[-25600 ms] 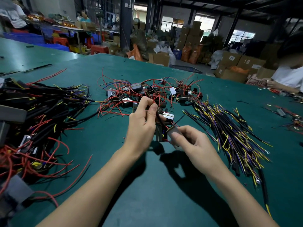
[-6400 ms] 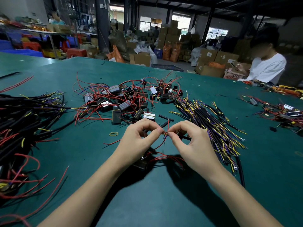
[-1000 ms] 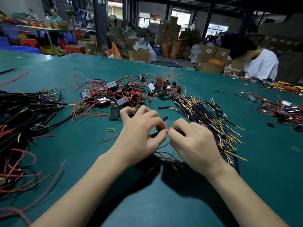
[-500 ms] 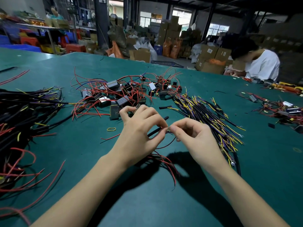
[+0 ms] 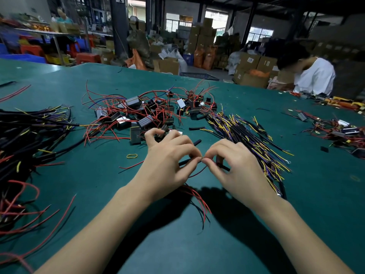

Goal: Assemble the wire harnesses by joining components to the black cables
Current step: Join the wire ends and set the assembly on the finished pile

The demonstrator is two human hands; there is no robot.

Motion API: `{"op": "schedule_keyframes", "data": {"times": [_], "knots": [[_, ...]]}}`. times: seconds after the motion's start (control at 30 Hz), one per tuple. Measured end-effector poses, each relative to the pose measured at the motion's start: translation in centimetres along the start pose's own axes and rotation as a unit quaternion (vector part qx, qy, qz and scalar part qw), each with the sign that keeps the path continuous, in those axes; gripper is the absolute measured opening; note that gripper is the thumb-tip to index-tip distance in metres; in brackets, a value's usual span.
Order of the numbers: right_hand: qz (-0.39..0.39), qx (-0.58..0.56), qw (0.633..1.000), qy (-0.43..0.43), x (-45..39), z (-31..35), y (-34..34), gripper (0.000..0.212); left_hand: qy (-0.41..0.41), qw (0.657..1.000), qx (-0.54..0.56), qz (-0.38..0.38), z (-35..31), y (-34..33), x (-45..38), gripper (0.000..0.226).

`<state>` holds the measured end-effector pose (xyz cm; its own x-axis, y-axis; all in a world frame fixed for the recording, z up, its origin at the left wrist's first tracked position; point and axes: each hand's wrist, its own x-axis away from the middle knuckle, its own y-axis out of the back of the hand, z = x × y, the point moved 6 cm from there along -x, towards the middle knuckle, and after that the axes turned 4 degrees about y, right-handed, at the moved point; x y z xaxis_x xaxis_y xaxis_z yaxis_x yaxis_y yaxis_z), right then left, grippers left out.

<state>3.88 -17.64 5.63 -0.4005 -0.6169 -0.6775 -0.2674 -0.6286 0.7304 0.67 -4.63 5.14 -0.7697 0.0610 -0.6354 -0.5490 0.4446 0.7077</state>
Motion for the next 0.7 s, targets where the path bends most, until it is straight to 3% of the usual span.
{"op": "schedule_keyframes", "data": {"times": [0.1, 0.23, 0.3, 0.4, 0.53, 0.7], "knots": [[-0.017, 0.189, 0.977, 0.095, 0.0, 1.4, -0.4, 0.018, 0.059, 0.996, 0.068, 0.015, 0.7, -0.5, -0.1, 0.013], [-0.028, 0.218, 0.973, 0.076, -0.5, 1.9, -1.2, 0.018, 0.156, 0.972, 0.162, 0.063, 2.0, -1.0, -0.3, 0.016], [-0.009, 0.138, 0.99, 0.021, -0.4, 1.4, -1.5, 0.014, 0.153, 0.975, 0.149, 0.052, 1.9, -0.7, -0.2, 0.014], [0.028, -0.037, 0.995, -0.083, 0.1, -0.2, -1.5, 0.006, 0.054, 0.998, 0.035, 0.022, 0.5, -0.2, 0.1, 0.005], [0.065, -0.149, 0.978, -0.131, 0.3, -1.0, -1.3, 0.016, -0.059, 0.994, -0.088, 0.007, -1.0, -0.1, 0.1, 0.009], [0.109, -0.273, 0.927, -0.233, 0.5, -2.0, -1.8, 0.019, -0.109, 0.982, -0.14, -0.056, -1.8, 0.8, 0.1, 0.022]]}}
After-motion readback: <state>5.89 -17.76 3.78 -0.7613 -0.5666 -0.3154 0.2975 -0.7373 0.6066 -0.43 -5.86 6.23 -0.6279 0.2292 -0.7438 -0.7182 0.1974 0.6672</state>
